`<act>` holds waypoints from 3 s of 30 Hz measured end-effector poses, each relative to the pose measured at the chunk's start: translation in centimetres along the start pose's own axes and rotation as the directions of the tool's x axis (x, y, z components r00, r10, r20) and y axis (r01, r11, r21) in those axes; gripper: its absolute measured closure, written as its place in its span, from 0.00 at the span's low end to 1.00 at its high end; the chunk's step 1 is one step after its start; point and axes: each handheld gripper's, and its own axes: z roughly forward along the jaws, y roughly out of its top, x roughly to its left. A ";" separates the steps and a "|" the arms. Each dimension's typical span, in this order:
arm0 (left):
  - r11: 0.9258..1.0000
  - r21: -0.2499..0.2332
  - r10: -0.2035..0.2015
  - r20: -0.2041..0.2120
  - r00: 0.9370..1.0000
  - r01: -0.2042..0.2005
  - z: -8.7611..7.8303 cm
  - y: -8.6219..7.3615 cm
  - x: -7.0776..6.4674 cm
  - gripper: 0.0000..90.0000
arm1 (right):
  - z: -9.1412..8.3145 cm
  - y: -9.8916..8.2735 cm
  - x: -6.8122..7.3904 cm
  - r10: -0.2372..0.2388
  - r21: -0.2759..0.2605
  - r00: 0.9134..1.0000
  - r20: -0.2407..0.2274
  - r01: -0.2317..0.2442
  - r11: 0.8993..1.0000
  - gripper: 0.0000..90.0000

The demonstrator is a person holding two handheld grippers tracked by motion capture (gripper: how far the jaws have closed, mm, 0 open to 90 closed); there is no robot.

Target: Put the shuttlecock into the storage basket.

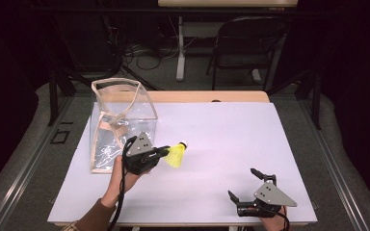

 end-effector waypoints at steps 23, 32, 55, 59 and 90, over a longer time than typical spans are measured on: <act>1.000 -0.017 0.014 -0.005 1.000 -0.015 -0.3 1.7 0.8 0.99 | 0.0 0.0 0.0 0.001 0.004 1.000 -0.001 -0.001 1.000 0.00; 1.000 -0.020 0.006 -0.015 1.000 -0.006 -0.4 2.0 1.6 0.99 | 0.0 0.0 0.0 0.002 0.004 1.000 -0.001 -0.002 1.000 0.00; 1.000 -0.022 0.010 -0.061 0.998 -0.012 -1.1 2.9 3.4 0.99 | 0.0 0.0 0.0 0.002 0.006 1.000 0.001 -0.002 1.000 0.00; 1.000 -0.019 0.003 -0.066 0.998 -0.004 -0.9 3.2 4.0 0.99 | 0.0 0.0 0.0 0.002 0.008 1.000 0.005 -0.002 1.000 0.00; 0.999 -0.041 -0.015 -0.117 0.993 0.010 -2.0 5.1 6.7 0.99 | 0.1 -0.1 0.0 -0.004 0.013 1.000 0.007 0.004 1.000 0.00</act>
